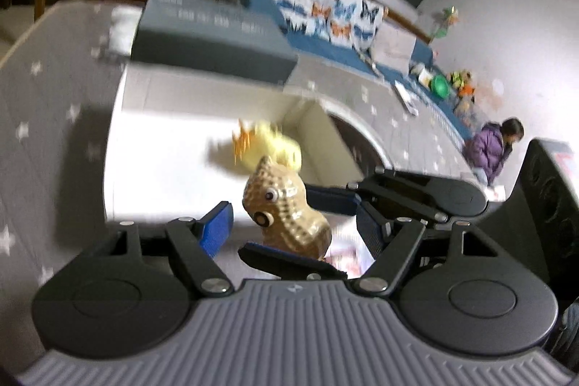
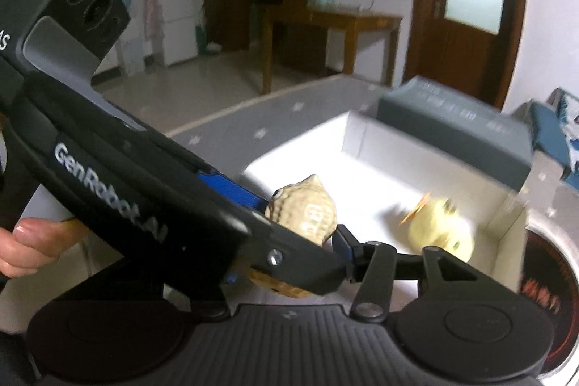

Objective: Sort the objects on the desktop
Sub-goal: 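Carry the peanut toy into the white box and release it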

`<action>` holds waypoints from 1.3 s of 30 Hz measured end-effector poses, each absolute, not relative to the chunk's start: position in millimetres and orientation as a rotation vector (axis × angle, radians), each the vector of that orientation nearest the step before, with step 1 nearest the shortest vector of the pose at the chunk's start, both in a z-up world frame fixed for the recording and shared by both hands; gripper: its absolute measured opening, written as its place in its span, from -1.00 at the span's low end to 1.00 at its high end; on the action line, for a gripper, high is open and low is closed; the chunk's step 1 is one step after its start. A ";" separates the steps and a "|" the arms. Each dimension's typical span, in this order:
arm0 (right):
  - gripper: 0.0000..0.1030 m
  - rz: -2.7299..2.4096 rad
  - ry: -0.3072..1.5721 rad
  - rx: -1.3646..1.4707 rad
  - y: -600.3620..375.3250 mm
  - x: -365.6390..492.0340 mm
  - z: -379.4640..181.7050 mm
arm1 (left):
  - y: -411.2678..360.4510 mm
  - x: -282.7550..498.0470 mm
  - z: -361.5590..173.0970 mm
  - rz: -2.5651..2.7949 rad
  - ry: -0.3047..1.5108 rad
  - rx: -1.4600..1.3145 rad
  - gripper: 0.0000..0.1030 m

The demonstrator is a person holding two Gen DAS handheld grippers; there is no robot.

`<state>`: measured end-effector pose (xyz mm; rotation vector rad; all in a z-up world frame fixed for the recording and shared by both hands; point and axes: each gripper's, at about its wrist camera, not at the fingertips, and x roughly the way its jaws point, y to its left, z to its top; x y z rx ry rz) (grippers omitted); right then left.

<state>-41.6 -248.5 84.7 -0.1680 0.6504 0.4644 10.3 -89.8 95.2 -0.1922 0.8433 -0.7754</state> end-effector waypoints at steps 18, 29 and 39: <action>0.01 0.361 0.833 -0.038 -273.1 79.5 27.6 | -68.8 56.7 81.3 -0.616 0.844 -0.243 0.44; 0.03 0.329 0.927 -0.040 -258.0 96.4 0.1 | -44.1 17.5 83.4 -0.610 0.821 -0.239 0.44; 0.21 0.321 0.871 -0.026 -268.4 65.4 21.1 | -32.4 -34.1 84.8 -0.694 0.825 -0.212 0.44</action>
